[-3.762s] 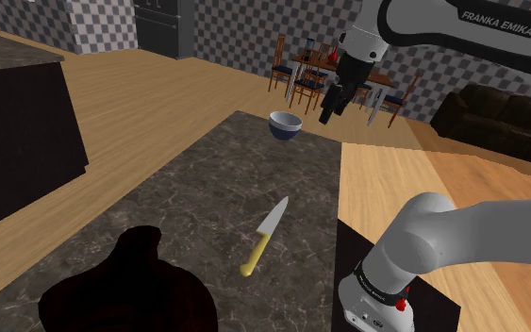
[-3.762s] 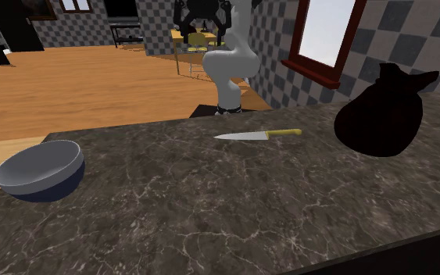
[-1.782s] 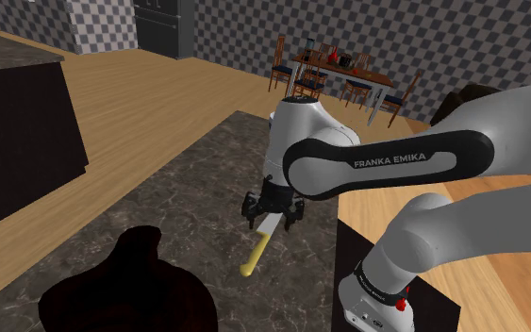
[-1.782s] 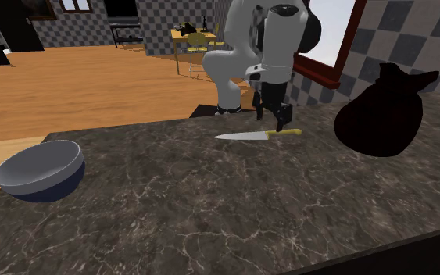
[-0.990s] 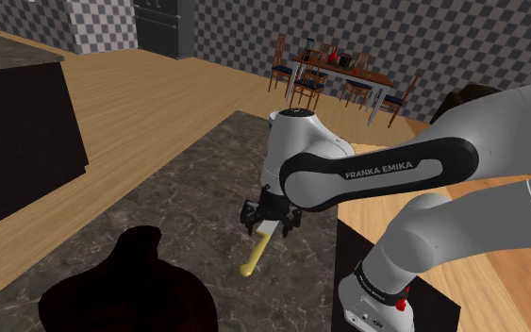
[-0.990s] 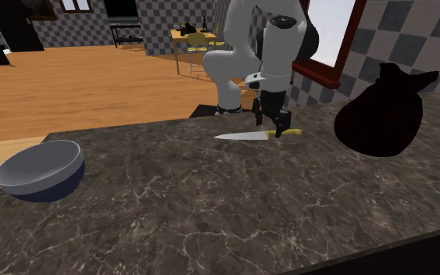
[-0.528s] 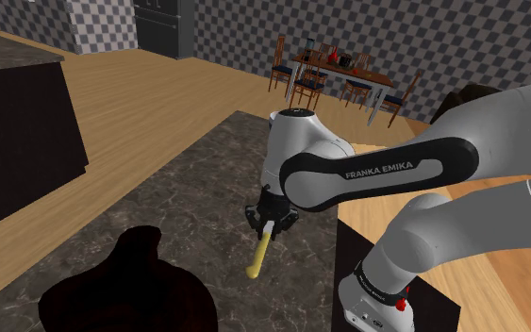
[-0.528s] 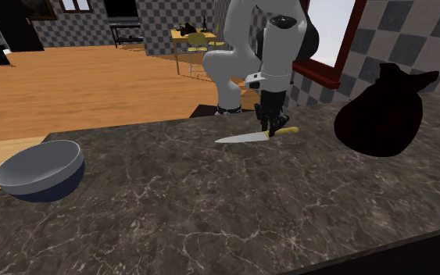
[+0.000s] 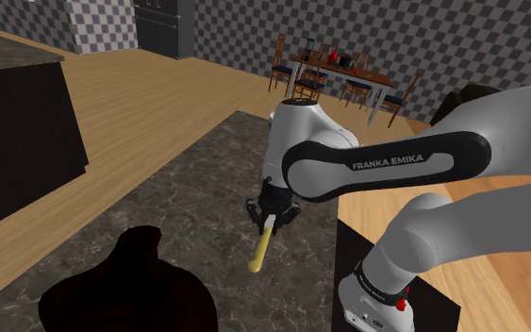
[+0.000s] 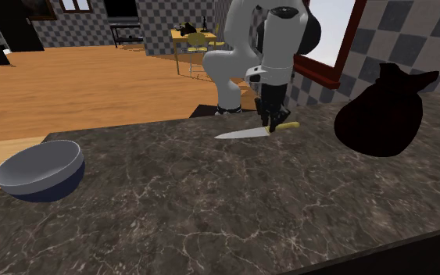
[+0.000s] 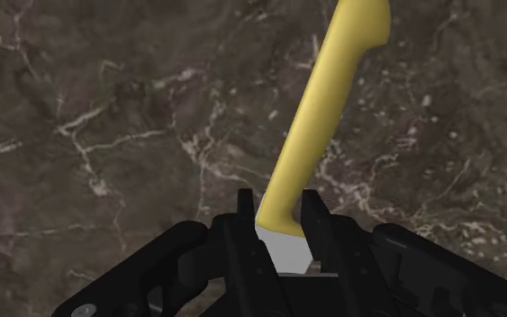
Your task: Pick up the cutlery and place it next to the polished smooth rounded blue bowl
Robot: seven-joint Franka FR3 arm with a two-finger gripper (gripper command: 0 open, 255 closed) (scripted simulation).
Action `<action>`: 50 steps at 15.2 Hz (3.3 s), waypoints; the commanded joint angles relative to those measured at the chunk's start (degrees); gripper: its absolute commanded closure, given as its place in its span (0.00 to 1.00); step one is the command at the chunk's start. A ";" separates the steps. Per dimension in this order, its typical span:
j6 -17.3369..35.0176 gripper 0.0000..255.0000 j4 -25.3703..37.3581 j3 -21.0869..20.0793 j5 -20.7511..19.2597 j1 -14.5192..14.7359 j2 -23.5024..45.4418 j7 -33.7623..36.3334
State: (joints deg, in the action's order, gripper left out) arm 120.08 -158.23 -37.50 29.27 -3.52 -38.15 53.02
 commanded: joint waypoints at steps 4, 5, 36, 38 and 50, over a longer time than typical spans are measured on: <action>-5.02 1.00 2.22 1.95 -1.21 0.23 -2.78 0.37; -5.96 1.00 2.72 2.33 -1.49 0.23 -3.21 0.44; -22.35 1.00 14.01 19.69 -15.22 -6.61 -5.90 -10.69; -21.80 1.00 14.26 21.92 -17.15 -8.09 -4.76 -13.36; -17.77 1.00 21.45 33.79 -26.93 -16.23 7.49 -28.01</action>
State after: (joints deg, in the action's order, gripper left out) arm 102.23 -137.52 -4.64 3.00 -19.18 -31.49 26.21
